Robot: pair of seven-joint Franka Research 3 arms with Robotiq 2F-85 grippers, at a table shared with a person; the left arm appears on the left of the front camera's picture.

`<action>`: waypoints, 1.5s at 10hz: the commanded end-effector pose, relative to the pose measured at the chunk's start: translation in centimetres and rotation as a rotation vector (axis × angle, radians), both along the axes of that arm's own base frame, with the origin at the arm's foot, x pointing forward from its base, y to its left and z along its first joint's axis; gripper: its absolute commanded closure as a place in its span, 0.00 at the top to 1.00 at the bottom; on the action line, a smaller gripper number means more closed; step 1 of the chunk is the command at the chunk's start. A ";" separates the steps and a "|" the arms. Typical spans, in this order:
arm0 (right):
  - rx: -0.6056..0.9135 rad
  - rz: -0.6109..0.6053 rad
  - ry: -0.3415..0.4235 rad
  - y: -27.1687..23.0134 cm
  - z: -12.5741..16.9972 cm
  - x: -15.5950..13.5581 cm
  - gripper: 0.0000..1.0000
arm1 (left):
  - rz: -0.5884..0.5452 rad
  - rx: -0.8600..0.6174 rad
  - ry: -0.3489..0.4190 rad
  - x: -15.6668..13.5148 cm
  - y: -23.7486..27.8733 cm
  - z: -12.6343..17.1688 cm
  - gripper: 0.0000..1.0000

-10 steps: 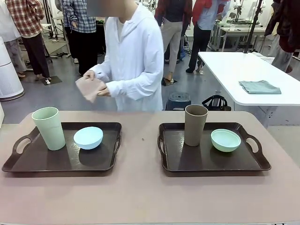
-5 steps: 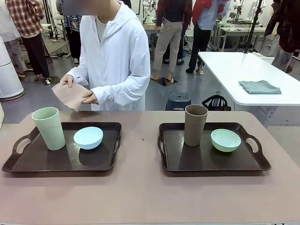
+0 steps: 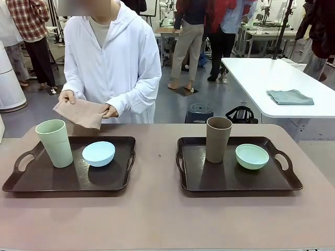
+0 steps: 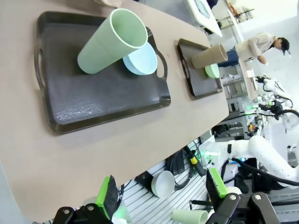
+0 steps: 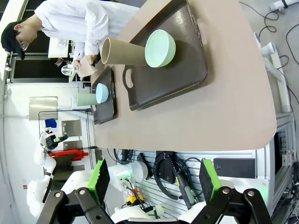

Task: Set up a tray with a mat and arrange the tableware.
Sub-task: Pick up the Picnic Bowl and Reusable plastic cup from the Handle tray in front of the human's position and hold them in the air.

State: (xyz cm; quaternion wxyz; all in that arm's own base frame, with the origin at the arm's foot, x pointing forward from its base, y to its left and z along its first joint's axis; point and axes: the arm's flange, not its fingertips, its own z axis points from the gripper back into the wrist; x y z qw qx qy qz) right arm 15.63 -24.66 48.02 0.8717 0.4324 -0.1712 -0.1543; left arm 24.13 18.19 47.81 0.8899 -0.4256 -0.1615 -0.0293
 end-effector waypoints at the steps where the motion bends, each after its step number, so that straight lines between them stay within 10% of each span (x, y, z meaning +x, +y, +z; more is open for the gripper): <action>1: 0.017 0.009 -0.029 -0.2 0.0 0.1 1.00 | -0.003 -0.018 -0.010 0.0 0.1 0.2 1.00; 15: 0.017 0.009 -0.029 -0.2 0.0 0.1 1.00 | -0.003 -0.018 -0.010 0.0 0.1 0.2 1.00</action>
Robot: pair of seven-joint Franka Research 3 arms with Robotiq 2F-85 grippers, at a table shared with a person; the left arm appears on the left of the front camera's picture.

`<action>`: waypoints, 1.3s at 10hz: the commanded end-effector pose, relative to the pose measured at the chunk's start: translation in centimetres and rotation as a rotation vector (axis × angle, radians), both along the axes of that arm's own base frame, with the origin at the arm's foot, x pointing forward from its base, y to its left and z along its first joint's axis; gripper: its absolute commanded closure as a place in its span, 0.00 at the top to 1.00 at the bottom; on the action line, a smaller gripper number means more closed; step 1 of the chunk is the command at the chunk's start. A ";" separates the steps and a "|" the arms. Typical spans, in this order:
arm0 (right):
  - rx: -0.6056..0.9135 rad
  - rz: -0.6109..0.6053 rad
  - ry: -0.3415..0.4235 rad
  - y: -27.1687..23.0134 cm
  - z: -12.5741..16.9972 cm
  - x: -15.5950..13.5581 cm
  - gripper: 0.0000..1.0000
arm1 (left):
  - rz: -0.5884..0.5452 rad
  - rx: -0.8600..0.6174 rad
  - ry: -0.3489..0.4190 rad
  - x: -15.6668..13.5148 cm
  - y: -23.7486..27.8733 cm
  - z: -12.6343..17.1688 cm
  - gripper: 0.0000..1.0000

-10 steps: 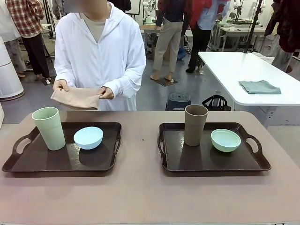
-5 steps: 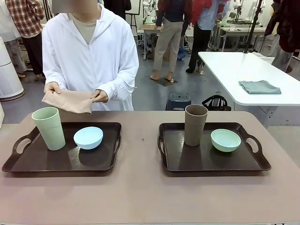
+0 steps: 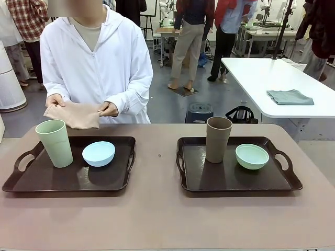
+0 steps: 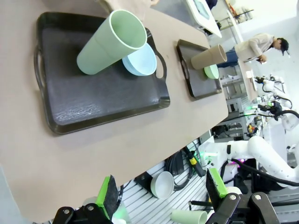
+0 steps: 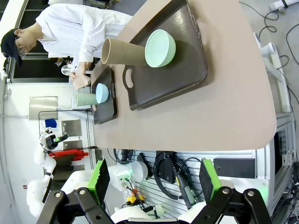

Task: Set up a tray with a mat and arrange the tableware.
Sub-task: Pick up the Picnic Bowl and Reusable plastic cup from the Handle tray in front of the human's position and hold them in the air.

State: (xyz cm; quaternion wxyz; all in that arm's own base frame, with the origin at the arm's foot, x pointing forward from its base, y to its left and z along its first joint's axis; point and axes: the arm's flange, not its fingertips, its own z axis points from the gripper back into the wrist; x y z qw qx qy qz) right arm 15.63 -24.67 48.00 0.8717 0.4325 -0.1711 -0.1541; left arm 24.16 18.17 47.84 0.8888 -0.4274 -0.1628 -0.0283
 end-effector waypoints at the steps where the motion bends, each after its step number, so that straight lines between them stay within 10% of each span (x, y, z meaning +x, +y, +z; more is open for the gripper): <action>1: 0.017 0.009 -0.029 -0.2 0.0 0.1 1.00 | -0.005 -0.013 -0.009 -0.1 0.1 0.1 1.00; 13: 0.017 0.009 -0.029 -0.2 0.0 0.1 1.00 | -0.005 -0.013 -0.009 -0.1 0.1 0.1 1.00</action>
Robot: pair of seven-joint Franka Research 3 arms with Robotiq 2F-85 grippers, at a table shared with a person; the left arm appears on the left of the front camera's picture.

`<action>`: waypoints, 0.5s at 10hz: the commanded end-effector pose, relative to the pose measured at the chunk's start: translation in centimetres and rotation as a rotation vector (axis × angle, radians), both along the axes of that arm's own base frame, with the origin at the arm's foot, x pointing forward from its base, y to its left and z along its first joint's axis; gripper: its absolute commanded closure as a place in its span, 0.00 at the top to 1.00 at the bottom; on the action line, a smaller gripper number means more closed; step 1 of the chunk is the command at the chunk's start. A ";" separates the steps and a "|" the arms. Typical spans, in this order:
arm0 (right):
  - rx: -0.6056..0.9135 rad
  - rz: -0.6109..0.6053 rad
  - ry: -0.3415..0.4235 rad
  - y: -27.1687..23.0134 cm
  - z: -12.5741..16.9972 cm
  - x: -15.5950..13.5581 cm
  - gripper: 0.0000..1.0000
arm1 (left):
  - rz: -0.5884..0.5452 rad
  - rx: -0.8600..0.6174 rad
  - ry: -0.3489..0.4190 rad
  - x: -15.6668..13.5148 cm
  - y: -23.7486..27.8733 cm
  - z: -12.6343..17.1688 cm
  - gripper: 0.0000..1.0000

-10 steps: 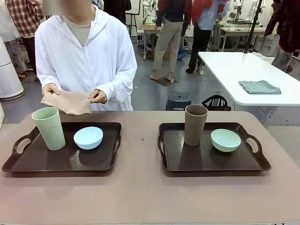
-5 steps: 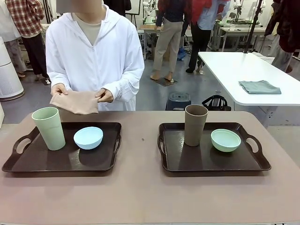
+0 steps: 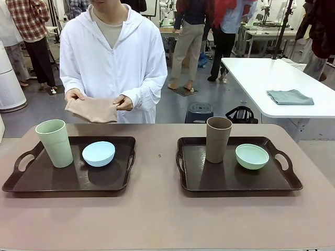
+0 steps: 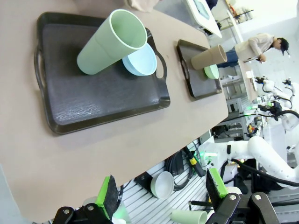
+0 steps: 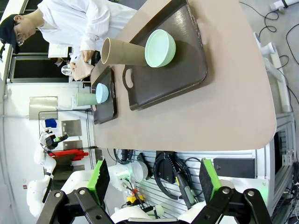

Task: Set up a tray with a mat and arrange the tableware.
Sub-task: Pick up the Picnic Bowl and Reusable plastic cup from the Handle tray in front of the human's position and hold them in the air.

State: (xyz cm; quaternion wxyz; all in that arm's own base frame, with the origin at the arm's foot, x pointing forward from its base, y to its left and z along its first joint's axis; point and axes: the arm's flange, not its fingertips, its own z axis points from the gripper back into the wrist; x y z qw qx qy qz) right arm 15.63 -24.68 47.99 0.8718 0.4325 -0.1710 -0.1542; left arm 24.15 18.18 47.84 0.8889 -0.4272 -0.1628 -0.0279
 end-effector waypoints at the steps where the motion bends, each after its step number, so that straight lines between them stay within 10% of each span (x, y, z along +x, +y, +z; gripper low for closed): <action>1: 0.017 0.009 -0.029 -0.2 0.0 0.1 1.00 | -0.006 -0.013 -0.009 0.0 0.1 0.1 1.00; 3: -0.031 0.057 0.015 1.9 1.4 1.8 1.00 | -0.013 0.086 -0.017 2.1 0.8 1.4 1.00; 5: -0.191 0.110 0.029 8.3 6.1 5.9 1.00 | -0.163 0.282 -0.212 6.2 0.2 5.9 1.00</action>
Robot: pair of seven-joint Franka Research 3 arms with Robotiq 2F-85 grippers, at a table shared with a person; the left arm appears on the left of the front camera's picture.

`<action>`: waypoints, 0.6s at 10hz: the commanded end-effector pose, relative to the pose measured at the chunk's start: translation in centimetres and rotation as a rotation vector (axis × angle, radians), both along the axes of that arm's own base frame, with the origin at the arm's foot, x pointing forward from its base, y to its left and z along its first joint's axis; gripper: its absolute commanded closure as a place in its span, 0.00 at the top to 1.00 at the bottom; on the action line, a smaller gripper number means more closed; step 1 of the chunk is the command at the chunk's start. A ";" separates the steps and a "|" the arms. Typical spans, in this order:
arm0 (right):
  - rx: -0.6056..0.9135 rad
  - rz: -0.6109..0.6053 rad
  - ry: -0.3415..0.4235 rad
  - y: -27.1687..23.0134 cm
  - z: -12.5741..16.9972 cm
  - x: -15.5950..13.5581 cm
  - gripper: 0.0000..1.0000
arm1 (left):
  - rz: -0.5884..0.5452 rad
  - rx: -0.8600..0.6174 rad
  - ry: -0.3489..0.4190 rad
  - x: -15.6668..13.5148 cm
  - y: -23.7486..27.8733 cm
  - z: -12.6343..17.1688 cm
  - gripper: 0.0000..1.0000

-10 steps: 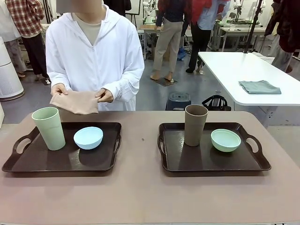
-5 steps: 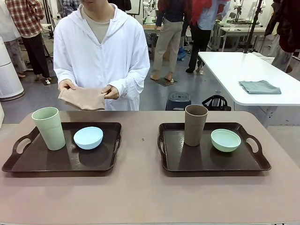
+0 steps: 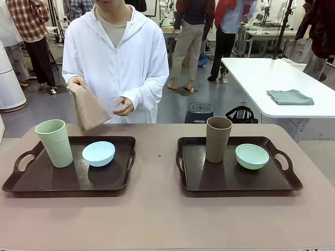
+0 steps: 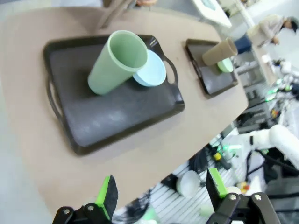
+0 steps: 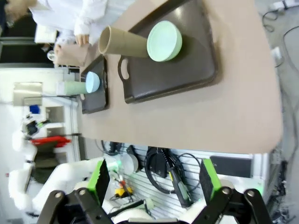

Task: Set up a tray with a mat and arrange the tableware.
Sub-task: Pick up the Picnic Bowl and Reusable plastic cup from the Handle tray in front of the human's position and hold them in the air.

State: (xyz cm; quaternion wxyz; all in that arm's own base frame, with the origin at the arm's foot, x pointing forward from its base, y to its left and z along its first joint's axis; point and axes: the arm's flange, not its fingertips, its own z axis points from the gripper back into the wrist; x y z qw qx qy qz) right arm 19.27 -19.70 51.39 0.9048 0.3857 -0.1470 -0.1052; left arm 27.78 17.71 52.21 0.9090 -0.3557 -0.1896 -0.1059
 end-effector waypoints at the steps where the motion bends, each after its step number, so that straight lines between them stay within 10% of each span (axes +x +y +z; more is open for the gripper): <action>1: -0.124 0.031 0.006 6.1 4.7 3.8 1.00 | -0.057 0.170 -0.124 3.7 0.0 2.5 1.00; 6: -0.367 0.090 0.042 21.6 8.6 9.7 1.00 | -0.578 0.470 -0.372 7.6 -7.5 5.4 1.00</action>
